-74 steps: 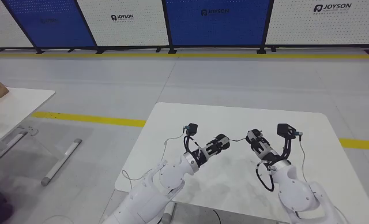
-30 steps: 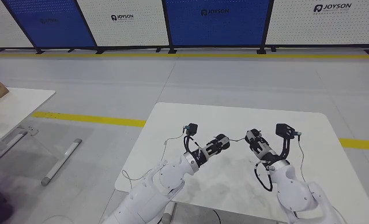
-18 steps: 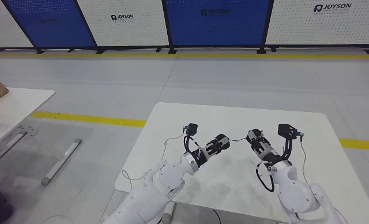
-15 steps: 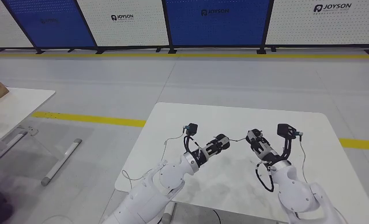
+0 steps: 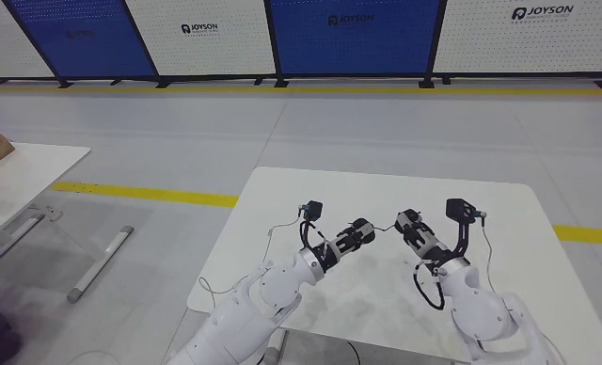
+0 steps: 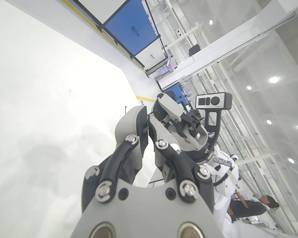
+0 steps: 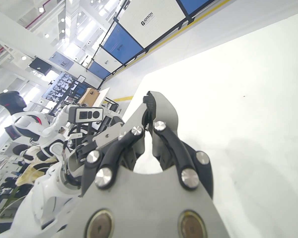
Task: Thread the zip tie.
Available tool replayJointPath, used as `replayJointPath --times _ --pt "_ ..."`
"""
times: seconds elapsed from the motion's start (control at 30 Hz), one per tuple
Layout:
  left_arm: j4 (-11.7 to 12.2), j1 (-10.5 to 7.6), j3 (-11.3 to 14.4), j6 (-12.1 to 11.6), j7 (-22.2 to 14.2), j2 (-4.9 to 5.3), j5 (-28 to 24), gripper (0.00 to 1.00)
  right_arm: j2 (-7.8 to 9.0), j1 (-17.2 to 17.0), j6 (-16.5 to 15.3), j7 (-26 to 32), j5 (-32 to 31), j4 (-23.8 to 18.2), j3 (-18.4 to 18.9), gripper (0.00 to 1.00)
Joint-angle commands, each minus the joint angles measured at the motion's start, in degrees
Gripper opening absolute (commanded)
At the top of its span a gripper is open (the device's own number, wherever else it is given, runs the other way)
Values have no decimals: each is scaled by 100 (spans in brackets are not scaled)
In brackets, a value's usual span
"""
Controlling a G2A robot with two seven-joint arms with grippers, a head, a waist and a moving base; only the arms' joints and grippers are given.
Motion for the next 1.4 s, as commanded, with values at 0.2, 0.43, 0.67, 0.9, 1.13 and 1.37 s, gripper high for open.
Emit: replayJointPath --times 0.2,0.43,0.67,0.9,1.13,1.37 --pt "0 0 0 0 0 0 0 0 -12 -7 -6 31 -91 62 -21 0" --pt "0 0 0 0 0 0 0 0 -57 63 -26 -95 -74 300 -137 0" --pt "0 0 0 0 0 0 0 0 -43 -115 -110 -256 16 111 110 0" --pt "0 0 0 0 0 0 0 0 -34 -191 -73 -235 -91 4 209 0" --pt "0 0 0 0 0 0 0 0 -60 -151 -43 -198 -135 24 113 0" --pt "0 0 0 0 0 0 0 0 -73 -146 -16 -186 -204 31 95 0"
